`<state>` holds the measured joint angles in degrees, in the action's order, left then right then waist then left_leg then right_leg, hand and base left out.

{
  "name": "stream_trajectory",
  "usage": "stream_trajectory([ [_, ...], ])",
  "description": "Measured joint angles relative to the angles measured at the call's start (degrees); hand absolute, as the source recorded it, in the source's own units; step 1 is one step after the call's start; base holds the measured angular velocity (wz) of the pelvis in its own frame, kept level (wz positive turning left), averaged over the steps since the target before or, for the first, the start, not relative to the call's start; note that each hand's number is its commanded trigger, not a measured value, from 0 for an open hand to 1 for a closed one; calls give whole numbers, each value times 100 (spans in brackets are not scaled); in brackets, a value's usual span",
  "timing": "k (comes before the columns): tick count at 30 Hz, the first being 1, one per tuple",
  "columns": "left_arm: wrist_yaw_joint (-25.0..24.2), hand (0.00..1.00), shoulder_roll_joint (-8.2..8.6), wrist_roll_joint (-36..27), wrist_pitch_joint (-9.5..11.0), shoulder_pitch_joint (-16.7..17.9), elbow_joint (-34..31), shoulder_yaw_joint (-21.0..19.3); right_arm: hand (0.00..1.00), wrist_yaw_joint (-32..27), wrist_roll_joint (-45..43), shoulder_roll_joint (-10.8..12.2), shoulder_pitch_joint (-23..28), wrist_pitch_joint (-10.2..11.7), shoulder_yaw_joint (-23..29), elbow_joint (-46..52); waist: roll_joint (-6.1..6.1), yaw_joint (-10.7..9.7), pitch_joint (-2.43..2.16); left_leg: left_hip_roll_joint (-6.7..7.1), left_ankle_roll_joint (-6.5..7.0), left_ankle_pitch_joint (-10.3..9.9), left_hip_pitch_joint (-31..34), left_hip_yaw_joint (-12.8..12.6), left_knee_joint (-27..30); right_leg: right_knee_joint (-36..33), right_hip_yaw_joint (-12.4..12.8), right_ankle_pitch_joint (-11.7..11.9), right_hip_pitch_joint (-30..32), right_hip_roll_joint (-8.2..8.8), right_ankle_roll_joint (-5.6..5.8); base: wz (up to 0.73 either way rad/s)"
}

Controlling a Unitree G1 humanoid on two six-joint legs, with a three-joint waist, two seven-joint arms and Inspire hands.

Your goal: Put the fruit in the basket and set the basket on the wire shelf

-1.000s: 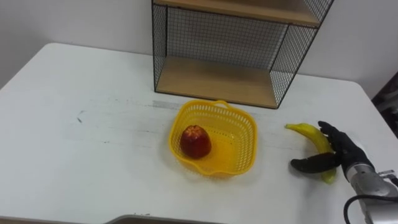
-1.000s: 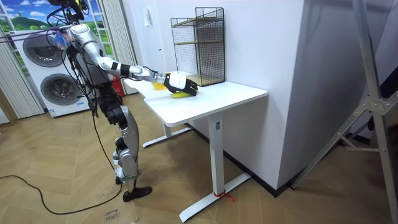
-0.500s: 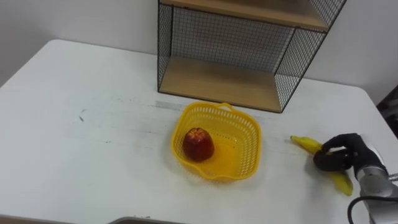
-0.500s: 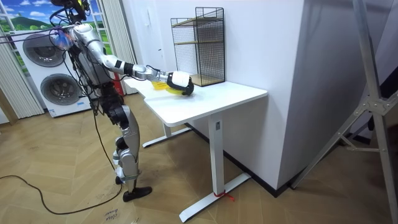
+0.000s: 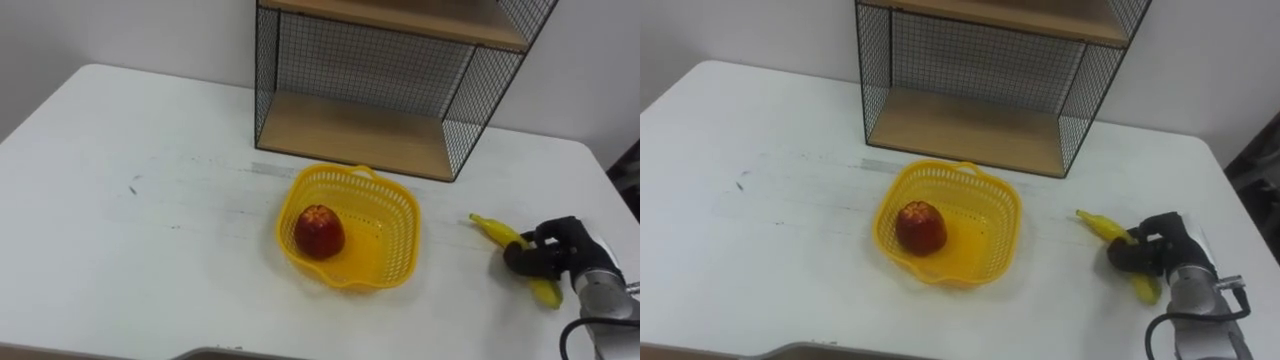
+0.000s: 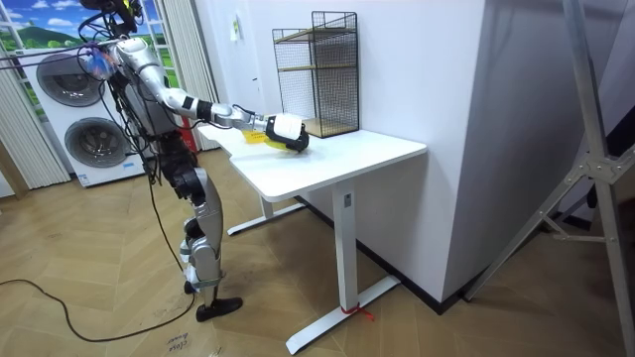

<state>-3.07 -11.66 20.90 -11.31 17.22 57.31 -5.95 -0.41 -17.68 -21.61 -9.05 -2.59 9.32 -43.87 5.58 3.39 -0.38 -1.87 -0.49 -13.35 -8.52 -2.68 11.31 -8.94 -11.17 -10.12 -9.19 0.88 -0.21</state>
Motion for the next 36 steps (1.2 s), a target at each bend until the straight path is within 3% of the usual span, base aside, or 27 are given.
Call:
stream_trajectory([
  [3,1,0,-2,-1,3,-12,16,46,100,-8,16,1,2,-3,-7,44,-11,-6,-1,2,0,0,6,0,3,2,6,0,11,0,0,0],
  [10,1,0,15,-1,5,-49,42,50,100,64,-89,42,230,-283,-142,1020,-55,7,-14,0,1,5,107,-46,-36,-90,91,0,200,-6,-1,-4],
  [14,1,0,21,-1,6,-116,51,29,100,114,-183,186,426,-309,-211,1635,-87,5,15,6,3,5,114,-78,-42,-91,132,0,229,1,1,-4],
  [21,1,0,55,-5,64,-159,-9,-8,100,282,-279,230,605,-333,-368,2988,-5,-7,53,5,3,5,112,-117,-43,-82,147,-5,229,6,7,-1],
  [26,1,0,47,0,124,-181,6,-3,100,304,-120,229,605,-309,-367,4052,23,-25,34,5,3,5,105,-117,-40,-71,144,-4,214,3,7,1],
  [36,3,0,79,-7,174,-224,216,53,100,584,-275,320,596,-328,-381,4414,-97,12,27,-4,4,3,114,-109,-59,-147,143,-2,261,-3,5,0],
])
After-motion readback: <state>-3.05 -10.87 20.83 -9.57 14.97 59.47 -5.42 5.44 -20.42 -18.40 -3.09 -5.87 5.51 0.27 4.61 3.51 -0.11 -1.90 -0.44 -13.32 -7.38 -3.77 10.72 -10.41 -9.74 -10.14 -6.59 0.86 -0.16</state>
